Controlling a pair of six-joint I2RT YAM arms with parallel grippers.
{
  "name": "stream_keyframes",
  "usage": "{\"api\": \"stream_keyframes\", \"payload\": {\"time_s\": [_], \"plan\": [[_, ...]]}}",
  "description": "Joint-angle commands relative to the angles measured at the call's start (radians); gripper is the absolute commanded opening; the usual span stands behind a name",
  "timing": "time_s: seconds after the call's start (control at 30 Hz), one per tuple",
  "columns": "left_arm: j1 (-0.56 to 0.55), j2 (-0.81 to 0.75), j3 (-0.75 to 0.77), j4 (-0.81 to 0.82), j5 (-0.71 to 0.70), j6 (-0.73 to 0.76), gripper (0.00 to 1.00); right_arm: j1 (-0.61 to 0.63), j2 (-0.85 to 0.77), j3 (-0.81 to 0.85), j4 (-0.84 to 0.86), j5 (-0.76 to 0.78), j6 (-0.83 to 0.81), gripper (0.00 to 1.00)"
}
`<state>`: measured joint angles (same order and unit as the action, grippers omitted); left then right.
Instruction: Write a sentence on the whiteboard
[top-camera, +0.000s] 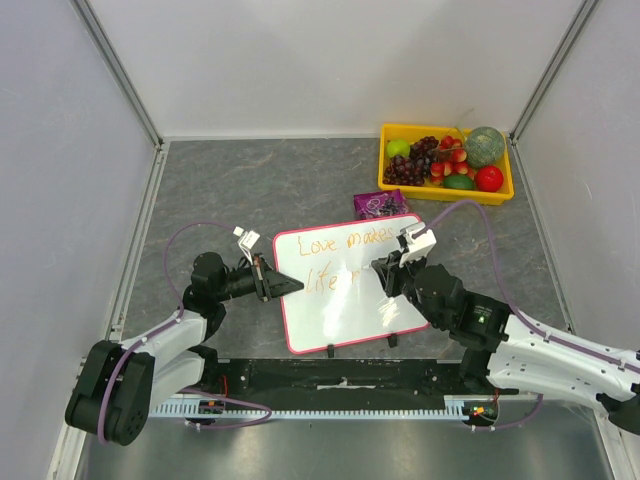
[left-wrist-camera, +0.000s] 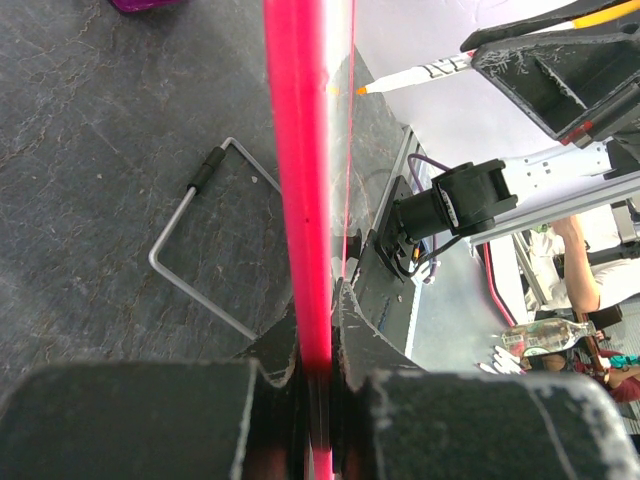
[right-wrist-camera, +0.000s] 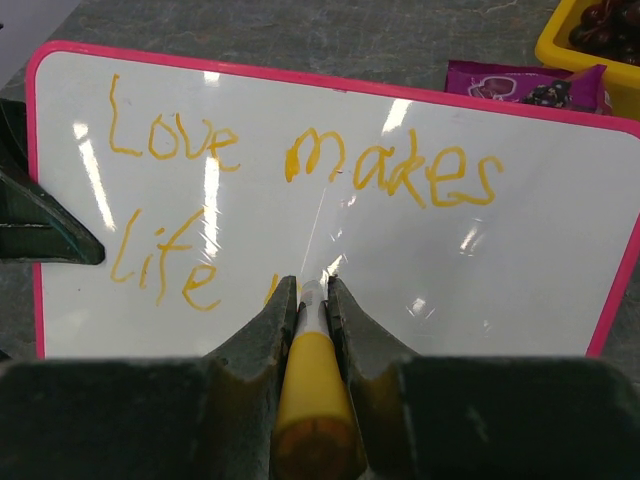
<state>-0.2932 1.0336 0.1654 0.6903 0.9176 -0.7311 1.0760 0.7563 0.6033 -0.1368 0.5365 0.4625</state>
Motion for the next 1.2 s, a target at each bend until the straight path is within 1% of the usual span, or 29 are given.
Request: {"api": "stream_keyframes", "payload": {"time_s": [0.0, 0.23, 0.63, 0.97, 1.17], "plan": [[-0.004, 0.016, -0.006, -0.063, -0.065, 0.183, 0.02, -0.002, 0.02, 0.004, 0.029, 0.023, 0.011, 0.0], [-0.004, 0.019, -0.006, -0.063, -0.065, 0.183, 0.02, -0.004, 0.04, -0.031, 0.028, 0.016, 0.024, 0.0], [-0.004, 0.02, -0.004, -0.063, -0.066, 0.182, 0.02, -0.002, 0.008, -0.073, -0.035, -0.023, 0.059, 0.0], [-0.004, 0.02, -0.004, -0.063, -0.068, 0.185, 0.02, -0.001, -0.015, -0.112, -0.052, -0.072, 0.09, 0.0], [-0.003, 0.022, -0.004, -0.061, -0.068, 0.183, 0.02, -0.002, -0.012, -0.102, -0.047, -0.063, 0.085, 0.0]]}}
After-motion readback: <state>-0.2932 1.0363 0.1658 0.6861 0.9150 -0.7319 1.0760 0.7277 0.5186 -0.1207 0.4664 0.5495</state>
